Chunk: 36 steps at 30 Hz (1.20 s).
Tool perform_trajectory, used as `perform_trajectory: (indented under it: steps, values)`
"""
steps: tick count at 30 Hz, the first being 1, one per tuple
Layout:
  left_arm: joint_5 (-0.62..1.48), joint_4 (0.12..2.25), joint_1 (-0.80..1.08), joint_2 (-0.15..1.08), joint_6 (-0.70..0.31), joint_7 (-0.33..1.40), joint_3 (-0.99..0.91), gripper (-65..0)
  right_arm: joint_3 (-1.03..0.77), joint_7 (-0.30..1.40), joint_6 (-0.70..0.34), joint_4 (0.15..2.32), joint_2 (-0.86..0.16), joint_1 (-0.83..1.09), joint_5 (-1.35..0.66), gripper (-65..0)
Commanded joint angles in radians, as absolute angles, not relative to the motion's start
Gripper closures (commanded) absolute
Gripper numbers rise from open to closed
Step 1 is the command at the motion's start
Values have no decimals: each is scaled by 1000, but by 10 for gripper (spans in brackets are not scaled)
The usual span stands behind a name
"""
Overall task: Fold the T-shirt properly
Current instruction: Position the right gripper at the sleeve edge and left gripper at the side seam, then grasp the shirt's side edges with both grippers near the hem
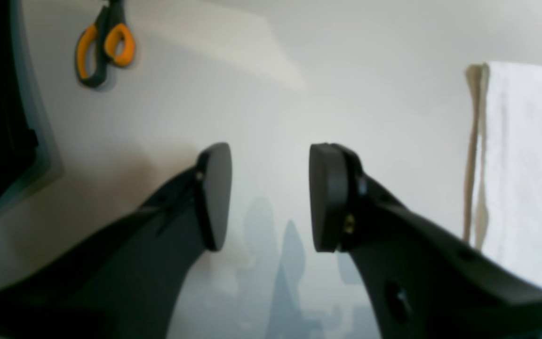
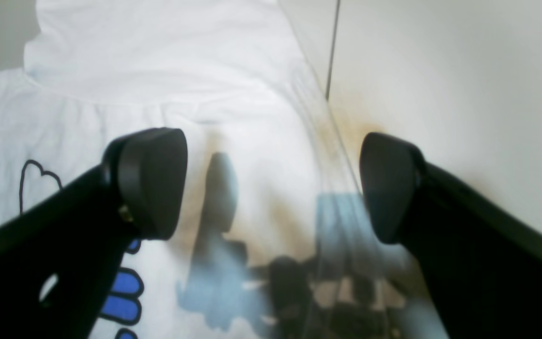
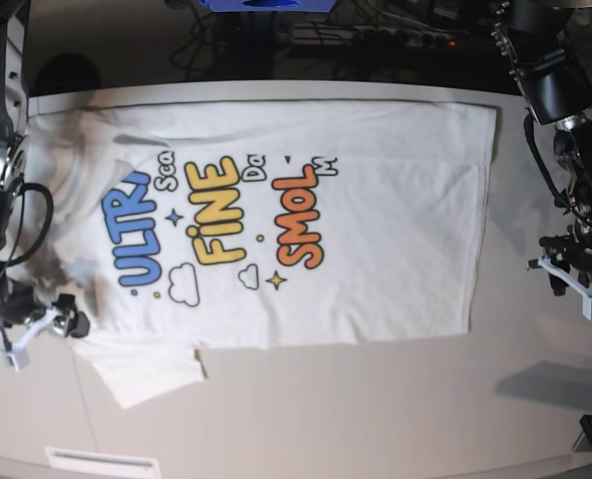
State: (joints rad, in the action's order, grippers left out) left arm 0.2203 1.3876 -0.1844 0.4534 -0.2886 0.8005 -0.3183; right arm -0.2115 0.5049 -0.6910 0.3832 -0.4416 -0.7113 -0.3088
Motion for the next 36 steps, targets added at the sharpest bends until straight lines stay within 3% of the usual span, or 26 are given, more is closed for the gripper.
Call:
perform_trajectory:
  steps: [1, 20, 26, 31, 34, 36]
  values:
    - [222, 1408, -202, 475, -282, 780, -323, -265, -213, 483, -698, 398, -456, -742, -320, -554]
    - [231, 1405, -179, 475, -282, 780, -323, -265, -209, 483, -698, 397, -417, -722, -320, -541]
    - [231, 1399, -191, 475, -321, 782, -323, -272, -211, 479, -698, 397, -415, -722, -320, -292]
    - [229, 1339, -251, 455, -378, 785, -331, -274, -211, 479, -698, 398, -415, -722, -320, -16]
    - [232, 1199, -337, 452, -378, 785, -334, -275, -211, 479, -698, 398, -415, -722, -320, -7]
    - [234, 1102, -394, 450, -381, 785, -334, -312, -211, 479, -698, 398, -415, -722, -320, -7]
